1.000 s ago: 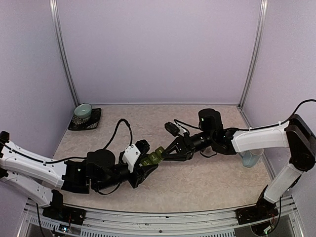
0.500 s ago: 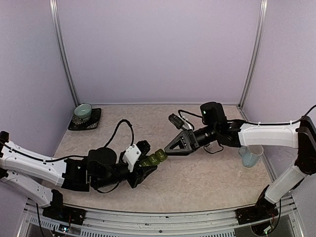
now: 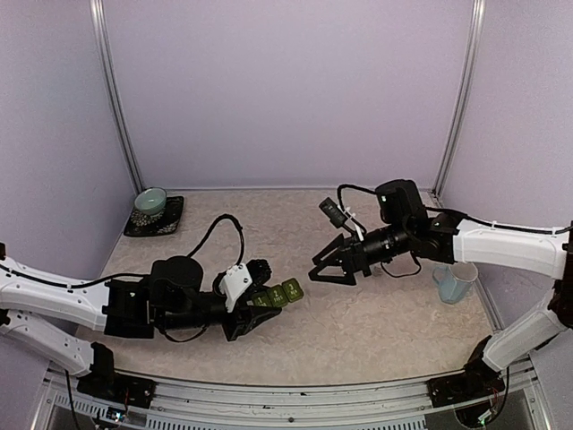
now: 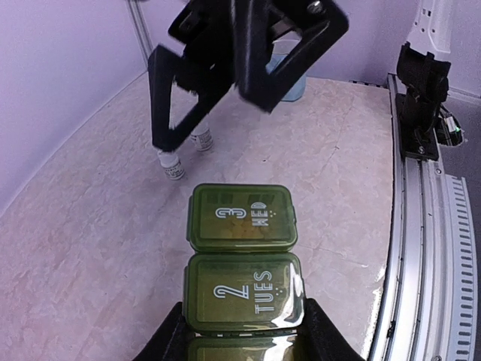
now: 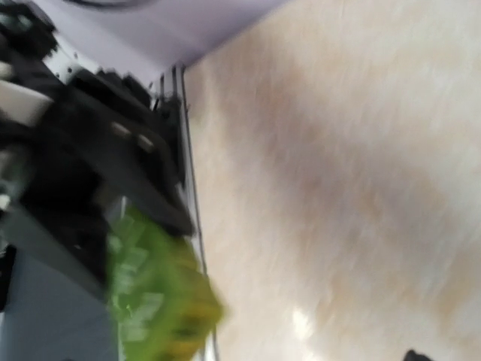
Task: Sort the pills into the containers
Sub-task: Pass from the left arm to the right
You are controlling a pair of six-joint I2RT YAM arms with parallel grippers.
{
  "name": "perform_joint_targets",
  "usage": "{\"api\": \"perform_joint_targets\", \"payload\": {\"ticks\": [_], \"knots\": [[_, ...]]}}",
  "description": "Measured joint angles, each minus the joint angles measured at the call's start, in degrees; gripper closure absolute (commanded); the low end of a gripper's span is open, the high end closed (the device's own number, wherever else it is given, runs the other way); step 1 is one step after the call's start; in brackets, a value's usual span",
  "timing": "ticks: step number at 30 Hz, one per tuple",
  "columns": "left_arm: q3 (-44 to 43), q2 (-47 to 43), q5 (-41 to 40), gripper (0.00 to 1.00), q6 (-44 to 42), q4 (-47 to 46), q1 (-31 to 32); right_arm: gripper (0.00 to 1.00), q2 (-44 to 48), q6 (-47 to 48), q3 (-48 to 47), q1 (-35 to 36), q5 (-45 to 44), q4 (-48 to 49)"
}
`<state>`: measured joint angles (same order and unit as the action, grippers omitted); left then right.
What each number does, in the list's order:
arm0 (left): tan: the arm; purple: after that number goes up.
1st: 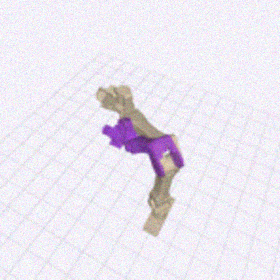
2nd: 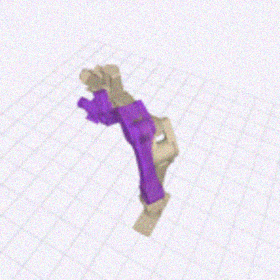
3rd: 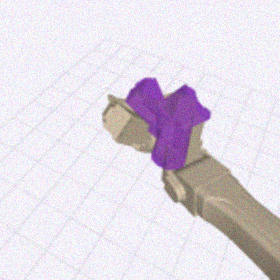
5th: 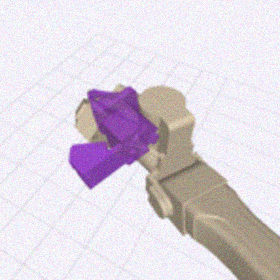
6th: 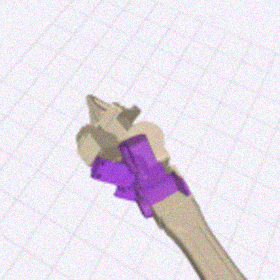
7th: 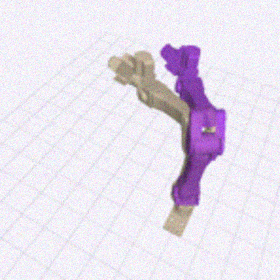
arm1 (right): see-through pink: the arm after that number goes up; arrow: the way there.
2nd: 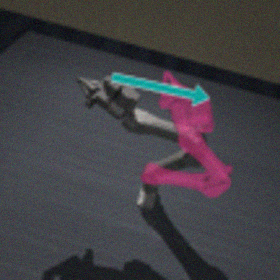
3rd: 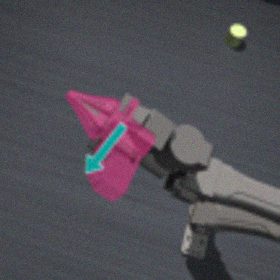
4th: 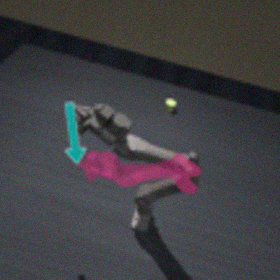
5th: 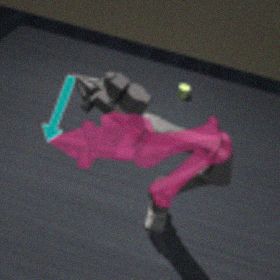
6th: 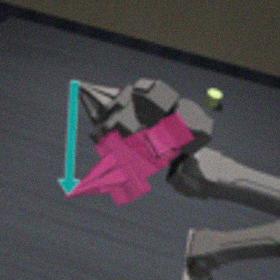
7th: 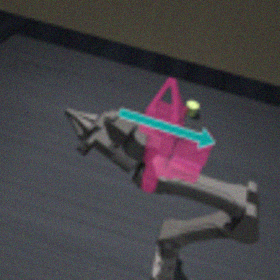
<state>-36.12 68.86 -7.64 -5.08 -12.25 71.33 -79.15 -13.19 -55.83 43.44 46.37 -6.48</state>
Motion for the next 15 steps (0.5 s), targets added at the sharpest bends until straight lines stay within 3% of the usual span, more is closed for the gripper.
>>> {"api": "perform_joint_targets", "payload": {"ticks": [5,15], "knots": [[-0.63,-0.22,2.16,0.68,-4.55,0.46,-0.02,0.12,-5.51,-5.35,0.11,0.0,5.53,-0.13],[-3.02,2.82,4.0,0.68,-9.33,0.85,-0.76,0.17,-5.27,-19.17,2.08,0.7,14.32,9.29]]}}
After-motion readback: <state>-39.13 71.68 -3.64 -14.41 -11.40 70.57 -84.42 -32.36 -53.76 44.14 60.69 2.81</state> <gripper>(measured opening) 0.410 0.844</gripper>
